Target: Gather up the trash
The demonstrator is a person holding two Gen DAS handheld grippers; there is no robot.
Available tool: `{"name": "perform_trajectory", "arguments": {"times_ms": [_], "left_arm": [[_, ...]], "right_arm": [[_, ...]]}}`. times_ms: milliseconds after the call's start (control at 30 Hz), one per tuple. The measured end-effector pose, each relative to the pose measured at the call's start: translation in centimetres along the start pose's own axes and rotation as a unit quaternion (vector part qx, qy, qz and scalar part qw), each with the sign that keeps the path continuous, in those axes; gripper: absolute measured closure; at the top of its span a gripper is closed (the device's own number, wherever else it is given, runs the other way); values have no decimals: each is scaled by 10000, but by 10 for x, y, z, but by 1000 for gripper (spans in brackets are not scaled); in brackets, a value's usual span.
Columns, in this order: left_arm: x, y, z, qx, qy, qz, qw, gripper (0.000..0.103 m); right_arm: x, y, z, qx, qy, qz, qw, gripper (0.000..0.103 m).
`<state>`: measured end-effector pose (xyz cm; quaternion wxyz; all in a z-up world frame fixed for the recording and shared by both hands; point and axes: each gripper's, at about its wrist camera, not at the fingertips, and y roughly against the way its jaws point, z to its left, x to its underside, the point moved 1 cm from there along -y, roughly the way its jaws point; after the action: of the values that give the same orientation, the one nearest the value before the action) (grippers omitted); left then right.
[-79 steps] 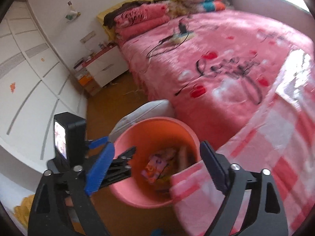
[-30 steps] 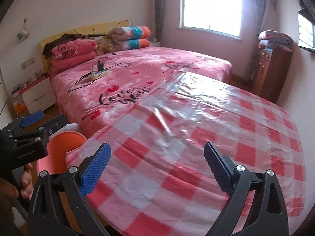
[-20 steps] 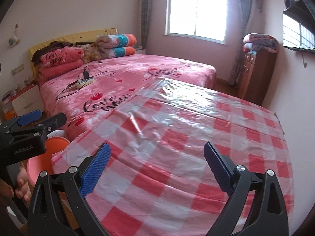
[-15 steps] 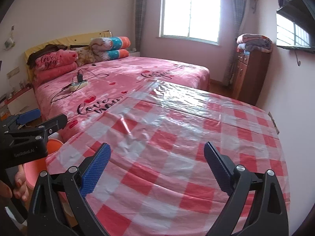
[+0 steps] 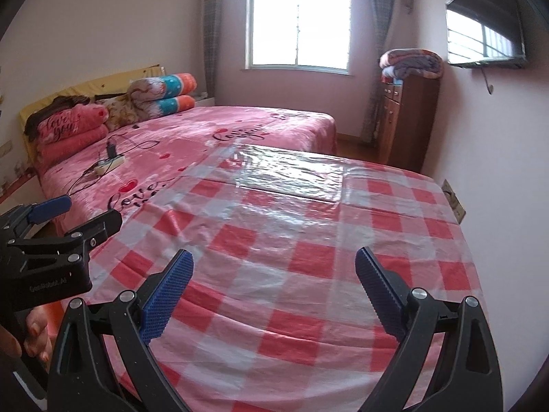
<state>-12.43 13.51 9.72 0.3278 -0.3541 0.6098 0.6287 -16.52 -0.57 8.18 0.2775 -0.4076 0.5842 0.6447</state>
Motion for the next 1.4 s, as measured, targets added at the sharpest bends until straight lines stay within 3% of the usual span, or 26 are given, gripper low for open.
{"name": "perform_trajectory", "arguments": {"times_ms": [633, 1133, 1400], "left_arm": [[-3, -23, -79, 447, -475, 158, 9977, 4], [4, -45, -118, 565, -751, 331, 9950, 4], [9, -58, -123, 572, -668, 509, 9948, 4]], "right_arm": [[22, 2, -75, 684, -551, 25, 9961, 9], [43, -15, -115, 1015, -859, 239, 9908, 9], [51, -22, -122, 1044, -879, 315, 9901, 9]]}}
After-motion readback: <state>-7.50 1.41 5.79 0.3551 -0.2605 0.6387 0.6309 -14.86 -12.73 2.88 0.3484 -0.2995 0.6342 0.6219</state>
